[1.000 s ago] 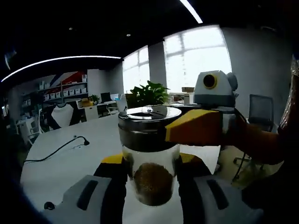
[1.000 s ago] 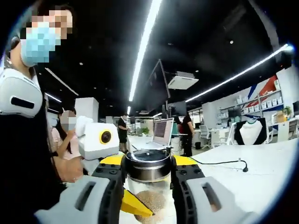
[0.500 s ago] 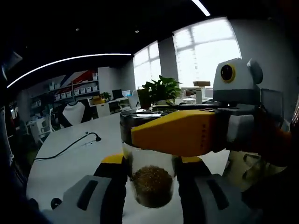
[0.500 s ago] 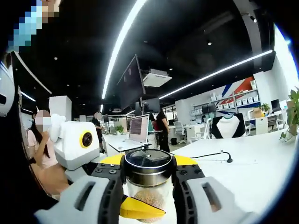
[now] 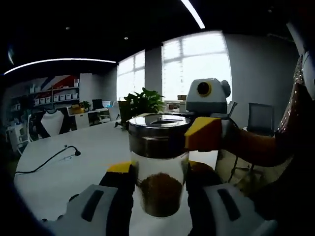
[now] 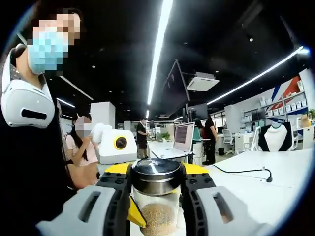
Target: Rotate the seasoning bottle until the label or dispensing opening points toward the visible target arrow and the bottle remains upright within the marked orientation range
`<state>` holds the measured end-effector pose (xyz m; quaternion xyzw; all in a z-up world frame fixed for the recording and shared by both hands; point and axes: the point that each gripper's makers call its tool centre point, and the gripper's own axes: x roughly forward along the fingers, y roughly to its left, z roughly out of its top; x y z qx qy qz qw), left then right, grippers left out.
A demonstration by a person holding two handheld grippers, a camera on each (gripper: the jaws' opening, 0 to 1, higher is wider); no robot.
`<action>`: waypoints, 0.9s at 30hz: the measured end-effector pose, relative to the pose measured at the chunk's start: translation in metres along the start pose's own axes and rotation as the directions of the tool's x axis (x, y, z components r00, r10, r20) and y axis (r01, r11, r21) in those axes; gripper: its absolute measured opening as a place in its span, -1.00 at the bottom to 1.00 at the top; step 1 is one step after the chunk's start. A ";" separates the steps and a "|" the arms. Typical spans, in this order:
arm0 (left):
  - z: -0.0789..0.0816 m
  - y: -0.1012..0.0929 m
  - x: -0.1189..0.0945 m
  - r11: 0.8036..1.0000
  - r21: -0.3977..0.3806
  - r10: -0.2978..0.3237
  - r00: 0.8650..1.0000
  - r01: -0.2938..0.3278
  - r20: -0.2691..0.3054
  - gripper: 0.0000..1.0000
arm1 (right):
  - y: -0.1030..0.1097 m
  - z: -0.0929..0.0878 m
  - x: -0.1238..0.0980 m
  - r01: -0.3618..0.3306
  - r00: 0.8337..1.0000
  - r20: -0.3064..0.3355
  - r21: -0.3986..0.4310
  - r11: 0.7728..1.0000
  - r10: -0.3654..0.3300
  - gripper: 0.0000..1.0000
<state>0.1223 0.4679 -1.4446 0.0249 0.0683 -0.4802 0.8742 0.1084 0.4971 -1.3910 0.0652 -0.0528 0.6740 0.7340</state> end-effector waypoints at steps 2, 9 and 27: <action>0.002 -0.005 0.000 1.000 -0.006 -0.030 1.000 0.030 0.008 -0.14 | 0.006 0.002 -0.001 -0.049 0.999 0.010 0.000 0.999 0.049 -0.28; 0.004 -0.009 0.003 0.999 -0.007 -0.051 0.999 0.051 0.014 -0.14 | 0.010 0.004 -0.006 -0.093 0.995 0.044 0.019 0.996 0.092 -0.28; -0.015 0.046 -0.007 0.933 0.040 0.360 0.931 -0.358 -0.060 -0.15 | -0.032 -0.015 0.017 0.464 0.885 -0.001 -0.050 0.884 -0.465 -0.30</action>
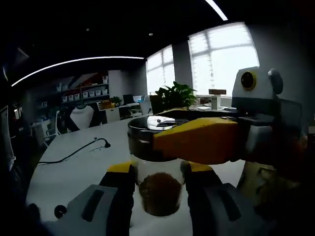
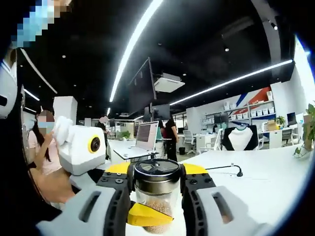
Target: Rotate the seasoning bottle until the label or dispensing opening points toward the visible target arrow and the bottle remains upright within the marked orientation range
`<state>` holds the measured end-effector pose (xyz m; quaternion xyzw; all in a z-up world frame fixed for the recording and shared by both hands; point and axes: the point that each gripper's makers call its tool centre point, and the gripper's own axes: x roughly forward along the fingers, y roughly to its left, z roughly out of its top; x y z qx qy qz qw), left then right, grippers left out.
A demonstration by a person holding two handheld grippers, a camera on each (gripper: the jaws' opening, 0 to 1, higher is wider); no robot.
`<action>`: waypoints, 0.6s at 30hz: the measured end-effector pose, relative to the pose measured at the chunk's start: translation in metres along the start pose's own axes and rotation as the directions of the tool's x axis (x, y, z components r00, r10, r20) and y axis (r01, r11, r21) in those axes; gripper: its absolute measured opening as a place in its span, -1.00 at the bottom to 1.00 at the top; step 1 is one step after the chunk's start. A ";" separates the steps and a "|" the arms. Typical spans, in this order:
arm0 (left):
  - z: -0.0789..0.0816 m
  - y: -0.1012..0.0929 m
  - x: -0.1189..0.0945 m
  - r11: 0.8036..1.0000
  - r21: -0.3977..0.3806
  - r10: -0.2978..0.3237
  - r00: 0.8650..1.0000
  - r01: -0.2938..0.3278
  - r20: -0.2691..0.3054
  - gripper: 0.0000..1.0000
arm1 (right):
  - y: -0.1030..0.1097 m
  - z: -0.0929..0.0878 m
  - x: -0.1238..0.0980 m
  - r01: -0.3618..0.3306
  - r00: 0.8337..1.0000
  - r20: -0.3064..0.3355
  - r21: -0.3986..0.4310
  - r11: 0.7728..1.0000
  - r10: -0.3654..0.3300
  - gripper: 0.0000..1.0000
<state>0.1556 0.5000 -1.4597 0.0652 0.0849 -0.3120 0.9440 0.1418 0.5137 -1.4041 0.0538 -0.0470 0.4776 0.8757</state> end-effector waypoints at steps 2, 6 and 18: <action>0.000 0.001 -0.002 1.000 0.001 0.008 1.000 -0.008 0.000 -0.15 | 0.004 -0.001 0.001 0.003 1.000 0.002 0.003 1.000 -0.003 -0.29; -0.001 0.001 -0.003 1.000 0.002 0.016 1.000 -0.016 0.001 -0.15 | 0.006 -0.002 0.003 0.000 1.000 -0.016 -0.022 1.000 0.000 -0.29; 0.006 -0.006 -0.011 0.998 0.017 -0.062 0.997 0.061 0.035 -0.16 | 0.015 0.006 -0.004 -0.193 0.980 -0.054 -0.068 0.979 0.189 -0.31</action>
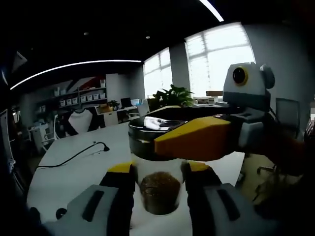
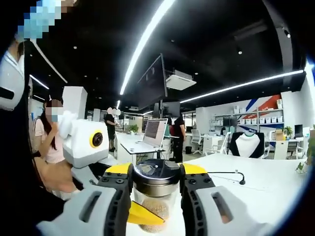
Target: Rotate the seasoning bottle until the label or dispensing opening points toward the visible target arrow and the bottle remains upright within the marked orientation range
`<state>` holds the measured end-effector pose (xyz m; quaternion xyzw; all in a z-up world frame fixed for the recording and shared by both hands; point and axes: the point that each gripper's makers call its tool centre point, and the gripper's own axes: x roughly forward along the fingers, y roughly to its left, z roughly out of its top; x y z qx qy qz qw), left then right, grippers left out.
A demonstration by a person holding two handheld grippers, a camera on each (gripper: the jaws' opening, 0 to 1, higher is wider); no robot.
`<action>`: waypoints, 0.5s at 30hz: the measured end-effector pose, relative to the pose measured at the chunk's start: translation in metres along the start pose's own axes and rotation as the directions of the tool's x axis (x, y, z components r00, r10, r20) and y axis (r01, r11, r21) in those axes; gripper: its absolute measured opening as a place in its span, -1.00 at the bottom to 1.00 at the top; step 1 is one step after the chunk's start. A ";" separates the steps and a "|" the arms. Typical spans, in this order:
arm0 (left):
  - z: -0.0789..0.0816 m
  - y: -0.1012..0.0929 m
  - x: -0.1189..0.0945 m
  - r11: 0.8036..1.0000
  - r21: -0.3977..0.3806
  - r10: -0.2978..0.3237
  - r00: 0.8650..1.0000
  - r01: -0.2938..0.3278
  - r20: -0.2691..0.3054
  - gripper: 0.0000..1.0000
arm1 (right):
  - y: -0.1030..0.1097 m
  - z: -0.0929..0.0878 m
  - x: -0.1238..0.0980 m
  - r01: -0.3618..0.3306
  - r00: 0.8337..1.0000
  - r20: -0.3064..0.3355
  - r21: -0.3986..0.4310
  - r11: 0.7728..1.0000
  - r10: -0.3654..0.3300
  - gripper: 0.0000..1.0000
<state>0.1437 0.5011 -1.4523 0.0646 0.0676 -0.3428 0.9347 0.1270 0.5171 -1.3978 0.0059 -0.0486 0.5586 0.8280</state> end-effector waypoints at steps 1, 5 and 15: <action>0.001 -0.002 0.000 1.000 0.004 -0.014 1.000 0.014 0.003 -0.16 | 0.000 0.001 -0.001 -0.016 1.000 0.004 0.004 1.000 0.016 -0.31; 0.001 -0.010 0.000 0.996 -0.007 -0.085 0.996 0.085 0.000 -0.18 | -0.004 0.001 -0.008 -0.085 0.996 0.005 0.019 0.996 0.084 -0.31; -0.007 -0.024 0.007 0.990 0.015 -0.140 0.990 0.140 -0.021 -0.20 | -0.008 -0.009 -0.029 -0.223 0.974 0.073 0.132 0.966 0.215 -0.31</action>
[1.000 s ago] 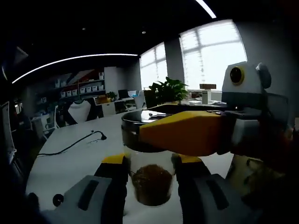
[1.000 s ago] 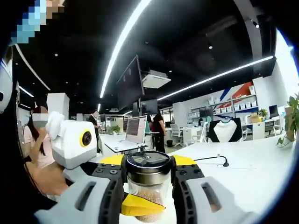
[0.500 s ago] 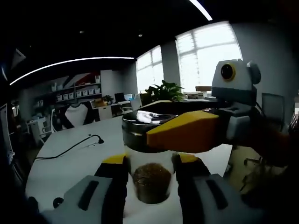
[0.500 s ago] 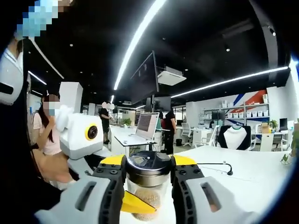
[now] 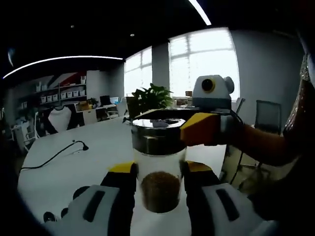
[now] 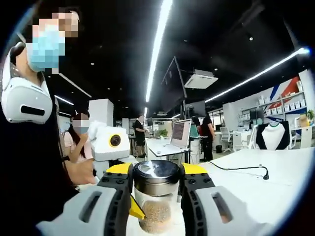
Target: Rotate the seasoning bottle until the label or dispensing opening points toward the visible target arrow and the bottle remains upright within the marked orientation range
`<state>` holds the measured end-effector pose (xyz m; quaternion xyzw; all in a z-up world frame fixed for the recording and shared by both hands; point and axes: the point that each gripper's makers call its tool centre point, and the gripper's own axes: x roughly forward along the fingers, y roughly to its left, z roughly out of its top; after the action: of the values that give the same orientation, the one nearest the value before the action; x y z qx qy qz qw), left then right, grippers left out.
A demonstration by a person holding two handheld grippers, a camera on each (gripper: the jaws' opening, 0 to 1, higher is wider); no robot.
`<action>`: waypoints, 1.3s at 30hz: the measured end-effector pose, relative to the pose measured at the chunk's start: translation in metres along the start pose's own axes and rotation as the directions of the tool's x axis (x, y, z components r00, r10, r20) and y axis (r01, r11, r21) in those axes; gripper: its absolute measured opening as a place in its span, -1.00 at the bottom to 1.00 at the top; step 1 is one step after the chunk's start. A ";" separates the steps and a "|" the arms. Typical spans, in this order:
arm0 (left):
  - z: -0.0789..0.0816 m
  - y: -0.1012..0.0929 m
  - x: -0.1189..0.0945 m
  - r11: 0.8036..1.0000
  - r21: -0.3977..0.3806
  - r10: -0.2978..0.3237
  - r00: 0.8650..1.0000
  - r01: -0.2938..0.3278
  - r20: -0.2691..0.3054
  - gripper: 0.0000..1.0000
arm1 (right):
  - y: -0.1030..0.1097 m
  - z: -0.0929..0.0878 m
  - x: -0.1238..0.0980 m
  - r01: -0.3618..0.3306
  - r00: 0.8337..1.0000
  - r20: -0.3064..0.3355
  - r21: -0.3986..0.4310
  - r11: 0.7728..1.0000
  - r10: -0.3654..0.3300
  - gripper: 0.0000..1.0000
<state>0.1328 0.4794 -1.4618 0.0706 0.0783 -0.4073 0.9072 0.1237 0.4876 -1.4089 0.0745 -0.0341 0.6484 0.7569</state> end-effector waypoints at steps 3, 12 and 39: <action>-0.003 0.005 0.003 0.998 0.012 0.070 0.997 -0.069 -0.026 -0.20 | -0.002 -0.003 0.001 0.041 0.999 -0.002 0.005 0.999 -0.041 -0.31; -0.001 0.021 0.006 0.975 0.057 0.214 0.976 -0.213 -0.025 -0.20 | -0.022 0.000 0.009 0.296 0.955 0.003 -0.033 0.955 -0.296 -0.27; -0.012 0.027 -0.005 0.994 0.055 0.097 0.995 -0.096 -0.014 -0.24 | -0.032 -0.017 0.016 0.214 0.973 -0.095 0.042 0.976 -0.209 -0.31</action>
<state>0.1492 0.5028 -1.4705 0.1021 0.0712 -0.3643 0.9229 0.1571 0.5017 -1.4259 0.0680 0.0249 0.5676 0.8201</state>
